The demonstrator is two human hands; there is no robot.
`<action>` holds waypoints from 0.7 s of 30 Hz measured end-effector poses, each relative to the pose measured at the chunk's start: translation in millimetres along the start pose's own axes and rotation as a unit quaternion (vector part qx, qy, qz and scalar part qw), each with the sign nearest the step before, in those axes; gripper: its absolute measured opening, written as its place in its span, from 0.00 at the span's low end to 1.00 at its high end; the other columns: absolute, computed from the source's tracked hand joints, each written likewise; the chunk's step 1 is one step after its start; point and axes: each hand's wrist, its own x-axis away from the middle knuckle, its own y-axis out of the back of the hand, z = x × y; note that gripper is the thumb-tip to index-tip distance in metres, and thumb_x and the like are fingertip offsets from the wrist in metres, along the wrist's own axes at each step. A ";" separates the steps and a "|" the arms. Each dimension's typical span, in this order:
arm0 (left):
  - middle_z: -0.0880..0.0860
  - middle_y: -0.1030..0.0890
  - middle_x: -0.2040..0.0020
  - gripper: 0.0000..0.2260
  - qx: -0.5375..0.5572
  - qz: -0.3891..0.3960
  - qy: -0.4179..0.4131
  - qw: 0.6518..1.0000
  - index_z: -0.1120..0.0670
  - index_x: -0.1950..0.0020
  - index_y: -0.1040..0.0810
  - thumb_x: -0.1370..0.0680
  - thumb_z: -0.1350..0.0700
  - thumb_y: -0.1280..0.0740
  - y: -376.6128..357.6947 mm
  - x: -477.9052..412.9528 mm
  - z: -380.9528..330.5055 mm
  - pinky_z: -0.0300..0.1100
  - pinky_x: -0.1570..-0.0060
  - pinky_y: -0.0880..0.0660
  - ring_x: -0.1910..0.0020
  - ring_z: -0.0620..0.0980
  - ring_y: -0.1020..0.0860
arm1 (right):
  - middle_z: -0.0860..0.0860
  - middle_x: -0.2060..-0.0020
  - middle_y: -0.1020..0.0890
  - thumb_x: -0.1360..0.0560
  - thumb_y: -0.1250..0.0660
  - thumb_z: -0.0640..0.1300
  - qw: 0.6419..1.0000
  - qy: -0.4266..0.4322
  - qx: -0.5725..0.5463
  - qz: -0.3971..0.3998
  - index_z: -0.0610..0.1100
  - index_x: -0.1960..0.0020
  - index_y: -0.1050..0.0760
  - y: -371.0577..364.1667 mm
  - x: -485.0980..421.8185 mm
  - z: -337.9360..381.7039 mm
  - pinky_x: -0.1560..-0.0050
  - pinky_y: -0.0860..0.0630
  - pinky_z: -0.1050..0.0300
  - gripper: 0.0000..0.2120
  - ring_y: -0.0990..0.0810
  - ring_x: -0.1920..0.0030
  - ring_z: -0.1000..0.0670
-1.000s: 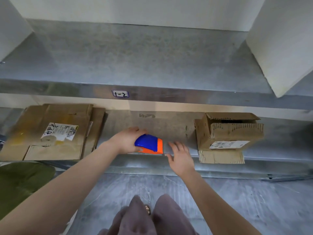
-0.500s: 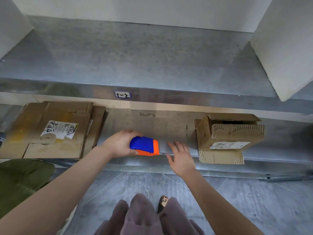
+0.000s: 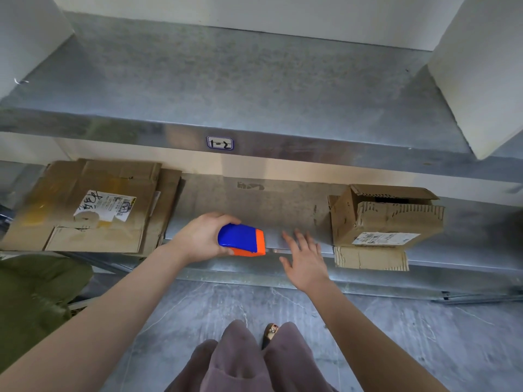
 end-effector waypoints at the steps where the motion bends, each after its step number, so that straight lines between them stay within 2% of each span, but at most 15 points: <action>1: 0.47 0.22 0.41 0.29 -0.009 -0.004 0.000 1.000 0.48 0.34 0.26 0.33 0.47 0.23 4.6 3.5 3.3 0.37 0.47 0.32 0.43 0.47 0.25 | 0.49 0.21 0.50 0.18 0.47 0.56 1.000 -0.001 0.005 -0.003 0.55 0.21 0.55 0.0 0.0 1.5 0.23 0.55 0.42 0.30 0.55 0.22 0.42; 5: 0.48 0.22 0.42 0.29 -0.027 -0.011 0.000 1.000 0.48 0.35 0.26 0.34 0.49 0.22 26.7 15.5 18.0 0.36 0.50 0.35 0.46 0.46 0.26 | 0.47 0.21 0.47 0.19 0.47 0.58 1.000 0.009 0.013 -0.024 0.54 0.21 0.54 0.1 -0.9 11.6 0.23 0.54 0.41 0.30 0.53 0.22 0.42; 8: 0.48 0.22 0.45 0.28 -0.025 -0.017 -0.040 0.999 0.47 0.36 0.26 0.34 0.49 0.22 31.8 14.1 12.6 0.37 0.50 0.33 0.48 0.47 0.25 | 0.46 0.23 0.42 0.18 0.46 0.56 0.998 0.016 -0.015 -0.056 0.51 0.21 0.49 4.4 0.8 19.9 0.23 0.52 0.43 0.28 0.49 0.22 0.42; 11: 0.46 0.24 0.44 0.29 -0.018 -0.031 -0.072 0.997 0.46 0.37 0.28 0.35 0.53 0.21 35.7 10.0 -0.6 0.40 0.47 0.31 0.46 0.47 0.27 | 0.45 0.24 0.38 0.17 0.46 0.52 0.992 0.015 -0.077 -0.100 0.46 0.23 0.42 12.1 2.3 24.7 0.24 0.48 0.46 0.25 0.44 0.24 0.42; 15: 0.47 0.24 0.42 0.29 -0.024 -0.043 -0.127 0.991 0.47 0.36 0.28 0.34 0.56 0.22 47.8 2.8 -25.1 0.36 0.46 0.35 0.45 0.45 0.29 | 0.43 0.28 0.32 0.17 0.44 0.48 0.966 0.000 -0.219 -0.136 0.42 0.25 0.36 29.9 6.5 26.0 0.25 0.43 0.51 0.22 0.39 0.26 0.43; 17: 0.48 0.24 0.42 0.28 -0.026 -0.052 -0.163 0.985 0.49 0.36 0.27 0.33 0.57 0.22 53.7 -0.6 -39.2 0.35 0.44 0.37 0.44 0.43 0.31 | 0.43 0.32 0.28 0.18 0.43 0.43 0.951 0.000 -0.275 -0.141 0.41 0.28 0.34 41.5 13.2 24.4 0.30 0.38 0.53 0.19 0.34 0.29 0.43; 19: 0.49 0.23 0.42 0.28 -0.024 -0.063 -0.189 0.980 0.50 0.36 0.27 0.33 0.59 0.22 58.3 -3.3 -53.1 0.35 0.44 0.39 0.44 0.43 0.31 | 0.42 0.38 0.24 0.20 0.43 0.38 0.941 0.008 -0.306 -0.145 0.39 0.33 0.30 52.8 21.4 20.7 0.41 0.34 0.57 0.16 0.28 0.36 0.43; 21: 0.49 0.23 0.43 0.28 -0.026 -0.076 -0.218 0.973 0.50 0.36 0.27 0.33 0.59 0.22 61.4 -6.7 -66.8 0.36 0.43 0.39 0.44 0.43 0.30 | 0.44 0.43 0.22 0.21 0.42 0.36 0.930 0.017 -0.333 -0.157 0.40 0.37 0.27 63.6 30.4 15.5 0.49 0.34 0.59 0.14 0.25 0.42 0.45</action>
